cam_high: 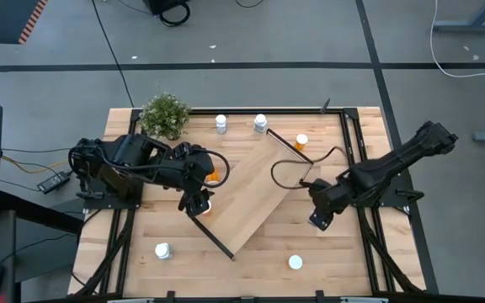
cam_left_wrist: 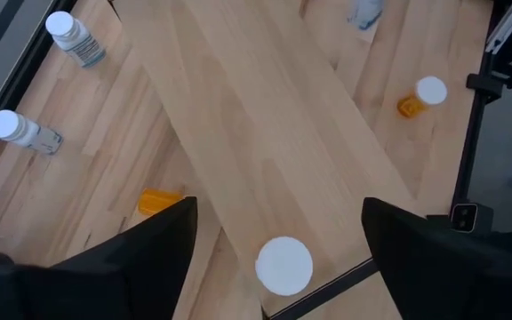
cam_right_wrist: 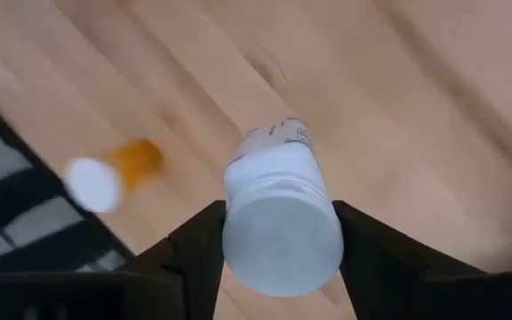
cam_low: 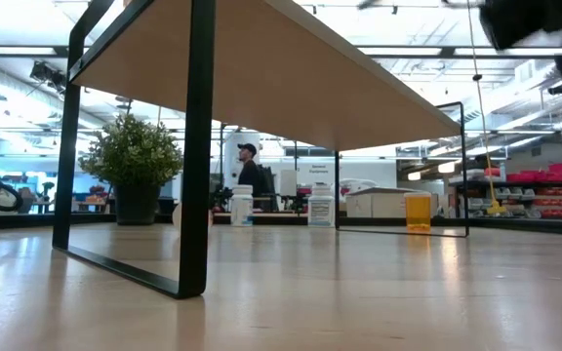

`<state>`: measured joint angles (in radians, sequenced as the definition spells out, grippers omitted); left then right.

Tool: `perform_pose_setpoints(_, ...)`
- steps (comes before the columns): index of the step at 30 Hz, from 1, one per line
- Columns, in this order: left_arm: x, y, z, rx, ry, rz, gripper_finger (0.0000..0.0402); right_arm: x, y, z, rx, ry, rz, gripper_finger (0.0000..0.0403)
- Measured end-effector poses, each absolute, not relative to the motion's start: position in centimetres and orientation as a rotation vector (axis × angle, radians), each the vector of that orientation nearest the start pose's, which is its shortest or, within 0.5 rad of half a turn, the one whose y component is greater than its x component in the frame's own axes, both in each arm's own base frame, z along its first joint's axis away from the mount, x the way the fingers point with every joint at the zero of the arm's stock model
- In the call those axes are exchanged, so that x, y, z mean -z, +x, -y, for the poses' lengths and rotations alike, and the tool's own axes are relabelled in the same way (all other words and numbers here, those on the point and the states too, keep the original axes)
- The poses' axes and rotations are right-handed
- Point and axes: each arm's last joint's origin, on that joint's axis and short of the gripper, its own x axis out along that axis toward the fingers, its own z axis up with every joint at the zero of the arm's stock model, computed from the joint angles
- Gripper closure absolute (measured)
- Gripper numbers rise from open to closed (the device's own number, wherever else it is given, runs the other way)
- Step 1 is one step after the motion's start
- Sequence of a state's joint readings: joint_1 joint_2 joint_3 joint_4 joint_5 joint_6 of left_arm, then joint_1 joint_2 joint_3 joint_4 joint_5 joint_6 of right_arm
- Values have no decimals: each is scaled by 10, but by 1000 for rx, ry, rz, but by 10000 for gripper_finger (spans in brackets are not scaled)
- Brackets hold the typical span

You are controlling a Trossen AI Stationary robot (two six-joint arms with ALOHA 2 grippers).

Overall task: Pick and place medicine bottles onto shelf by color
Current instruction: Put the right white pill bottle on the shelf

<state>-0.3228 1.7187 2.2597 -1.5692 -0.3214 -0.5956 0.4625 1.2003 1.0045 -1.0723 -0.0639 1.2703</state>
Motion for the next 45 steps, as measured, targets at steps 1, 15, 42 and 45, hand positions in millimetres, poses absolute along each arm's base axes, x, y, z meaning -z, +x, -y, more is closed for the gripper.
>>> perform_pose_setpoints(1,-461,275,82,-284,-222,-930,89,-281,184,-92,396,809,-1293,208)
perform_pose_setpoints(15,-461,276,79,-285,-209,-930,139,-363,247,-28,459,511,-1237,213)
perform_pose_setpoints(42,-463,275,77,-291,-206,-918,191,-353,311,95,434,499,-1166,205)
perform_pose_setpoints(45,-463,275,77,-290,-204,-919,196,-353,311,94,397,533,-1172,204)
